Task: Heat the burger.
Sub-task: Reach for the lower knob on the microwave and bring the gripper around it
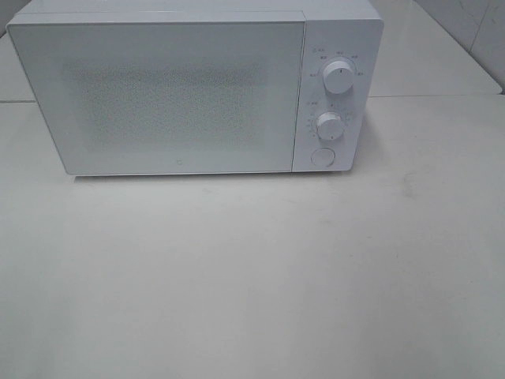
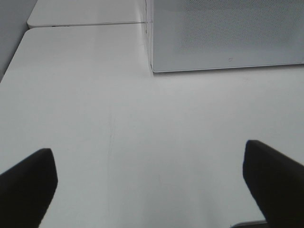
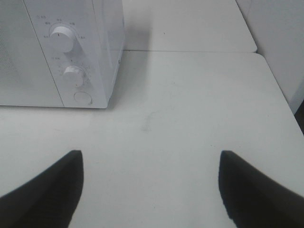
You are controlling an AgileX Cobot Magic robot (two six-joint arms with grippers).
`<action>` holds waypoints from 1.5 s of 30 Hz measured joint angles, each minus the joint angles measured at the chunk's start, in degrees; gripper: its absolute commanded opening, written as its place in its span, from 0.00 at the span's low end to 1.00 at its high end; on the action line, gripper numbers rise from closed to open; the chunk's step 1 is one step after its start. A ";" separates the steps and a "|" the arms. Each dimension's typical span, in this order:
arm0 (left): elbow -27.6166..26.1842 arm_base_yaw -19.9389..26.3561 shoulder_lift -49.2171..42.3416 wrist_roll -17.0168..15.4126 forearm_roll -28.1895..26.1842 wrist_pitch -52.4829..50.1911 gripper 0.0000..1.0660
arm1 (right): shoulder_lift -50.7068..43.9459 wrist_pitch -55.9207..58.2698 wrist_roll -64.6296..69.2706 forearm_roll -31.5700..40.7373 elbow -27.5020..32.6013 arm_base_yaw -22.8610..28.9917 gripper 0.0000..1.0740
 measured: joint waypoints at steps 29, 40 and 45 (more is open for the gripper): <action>0.00 0.00 0.00 0.00 0.00 0.00 0.94 | 32.95 -44.06 0.11 0.29 4.18 0.00 0.71; 0.00 0.00 0.00 0.00 0.00 0.00 0.94 | 45.32 -70.65 -2.06 1.15 12.38 0.00 0.71; 0.00 0.00 0.00 0.00 0.00 0.00 0.94 | 50.99 -79.07 -7.56 7.68 14.04 0.17 0.71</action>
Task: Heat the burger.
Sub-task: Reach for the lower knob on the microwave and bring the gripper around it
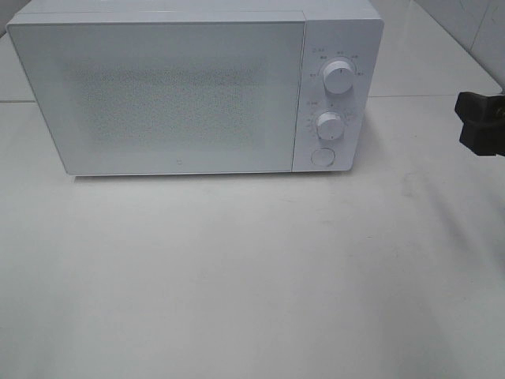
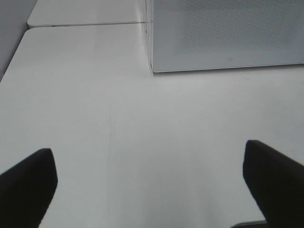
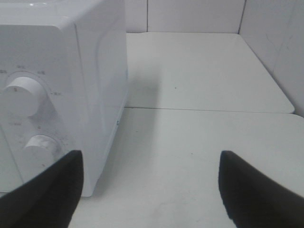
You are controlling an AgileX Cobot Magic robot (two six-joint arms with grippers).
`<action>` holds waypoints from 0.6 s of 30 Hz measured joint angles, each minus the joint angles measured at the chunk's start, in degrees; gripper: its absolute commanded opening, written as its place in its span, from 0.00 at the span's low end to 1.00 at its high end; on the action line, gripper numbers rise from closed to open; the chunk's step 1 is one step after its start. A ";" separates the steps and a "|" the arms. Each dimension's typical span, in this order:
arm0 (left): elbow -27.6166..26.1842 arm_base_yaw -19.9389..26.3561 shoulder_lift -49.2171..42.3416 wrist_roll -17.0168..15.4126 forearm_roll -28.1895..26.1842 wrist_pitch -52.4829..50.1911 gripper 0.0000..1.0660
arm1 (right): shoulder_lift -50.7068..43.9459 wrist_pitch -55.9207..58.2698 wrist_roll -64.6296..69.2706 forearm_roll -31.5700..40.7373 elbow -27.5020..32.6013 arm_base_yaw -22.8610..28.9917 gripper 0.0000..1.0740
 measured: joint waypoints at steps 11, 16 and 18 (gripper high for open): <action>0.00 0.00 0.00 0.00 0.00 0.00 0.94 | 10.49 -14.95 -10.37 17.93 2.29 14.27 0.71; 0.00 0.00 0.00 0.00 0.00 0.00 0.94 | 15.30 -22.63 -13.35 28.88 2.29 23.72 0.71; 0.00 0.00 0.00 0.00 0.00 0.00 0.94 | 16.90 -24.64 -13.58 31.46 2.29 26.87 0.71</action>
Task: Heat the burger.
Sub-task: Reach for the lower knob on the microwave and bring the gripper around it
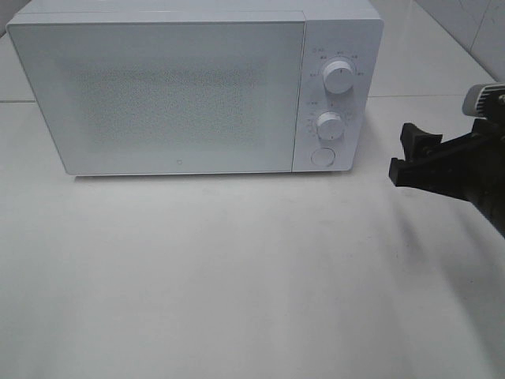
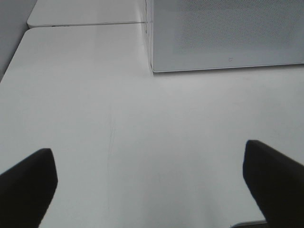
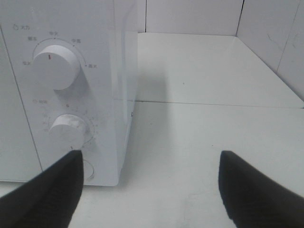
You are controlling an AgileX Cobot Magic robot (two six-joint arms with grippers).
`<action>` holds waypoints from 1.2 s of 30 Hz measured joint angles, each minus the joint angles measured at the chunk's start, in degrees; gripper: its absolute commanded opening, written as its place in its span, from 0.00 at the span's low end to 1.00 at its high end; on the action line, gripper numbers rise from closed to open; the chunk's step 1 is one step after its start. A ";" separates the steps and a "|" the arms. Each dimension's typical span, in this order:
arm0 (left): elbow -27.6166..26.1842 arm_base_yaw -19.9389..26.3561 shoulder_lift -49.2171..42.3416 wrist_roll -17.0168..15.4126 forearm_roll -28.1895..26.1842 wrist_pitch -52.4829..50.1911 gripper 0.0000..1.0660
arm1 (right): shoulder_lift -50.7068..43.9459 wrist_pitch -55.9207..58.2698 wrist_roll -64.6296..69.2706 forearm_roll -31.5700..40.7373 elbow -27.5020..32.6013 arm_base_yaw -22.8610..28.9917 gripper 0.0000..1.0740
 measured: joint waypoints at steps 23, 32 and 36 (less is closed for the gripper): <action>0.00 0.00 0.00 0.00 0.00 0.00 0.94 | 14.44 -3.55 -2.86 16.39 -9.51 17.88 0.71; 0.00 0.00 0.00 0.00 0.00 0.00 0.94 | 14.50 -3.61 -2.86 16.79 -11.86 17.88 0.71; 0.00 0.00 0.00 0.00 0.00 0.00 0.94 | 14.50 -3.61 -2.86 16.79 -11.92 17.82 0.71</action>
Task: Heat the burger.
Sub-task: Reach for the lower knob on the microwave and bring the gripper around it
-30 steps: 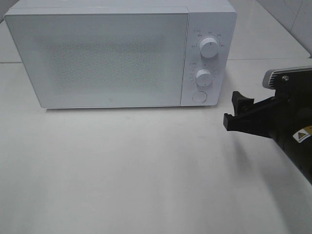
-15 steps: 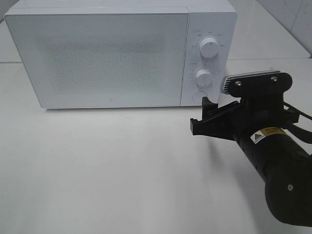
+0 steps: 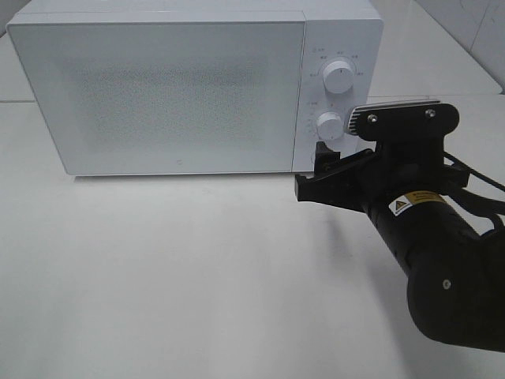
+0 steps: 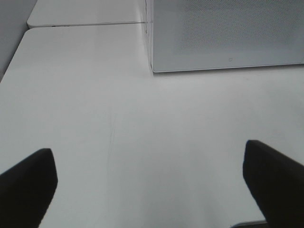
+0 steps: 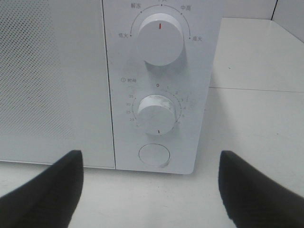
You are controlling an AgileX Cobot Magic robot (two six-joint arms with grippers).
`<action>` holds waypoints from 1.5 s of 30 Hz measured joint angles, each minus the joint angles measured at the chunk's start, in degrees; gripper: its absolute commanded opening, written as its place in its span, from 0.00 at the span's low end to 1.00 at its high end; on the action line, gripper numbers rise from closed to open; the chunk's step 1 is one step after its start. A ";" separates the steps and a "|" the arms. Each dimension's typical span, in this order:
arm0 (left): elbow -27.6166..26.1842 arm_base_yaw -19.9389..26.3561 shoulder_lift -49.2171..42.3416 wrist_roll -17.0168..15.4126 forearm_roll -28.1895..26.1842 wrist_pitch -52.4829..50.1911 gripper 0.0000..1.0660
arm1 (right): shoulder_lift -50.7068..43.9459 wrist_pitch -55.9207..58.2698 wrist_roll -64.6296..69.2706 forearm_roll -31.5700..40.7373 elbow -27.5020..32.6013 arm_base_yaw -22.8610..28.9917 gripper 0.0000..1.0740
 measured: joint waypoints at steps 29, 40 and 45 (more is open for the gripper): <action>0.00 0.00 0.00 0.00 0.00 0.00 0.94 | 13.29 0.00 2.98 -10.26 -14.09 -11.17 0.71; 0.00 0.00 0.00 0.00 0.00 0.00 0.94 | 18.85 0.57 4.58 -12.38 -18.68 -13.81 0.71; 0.00 0.00 0.00 0.00 0.00 0.00 0.94 | 19.65 0.52 4.93 -12.66 -19.48 -14.67 0.71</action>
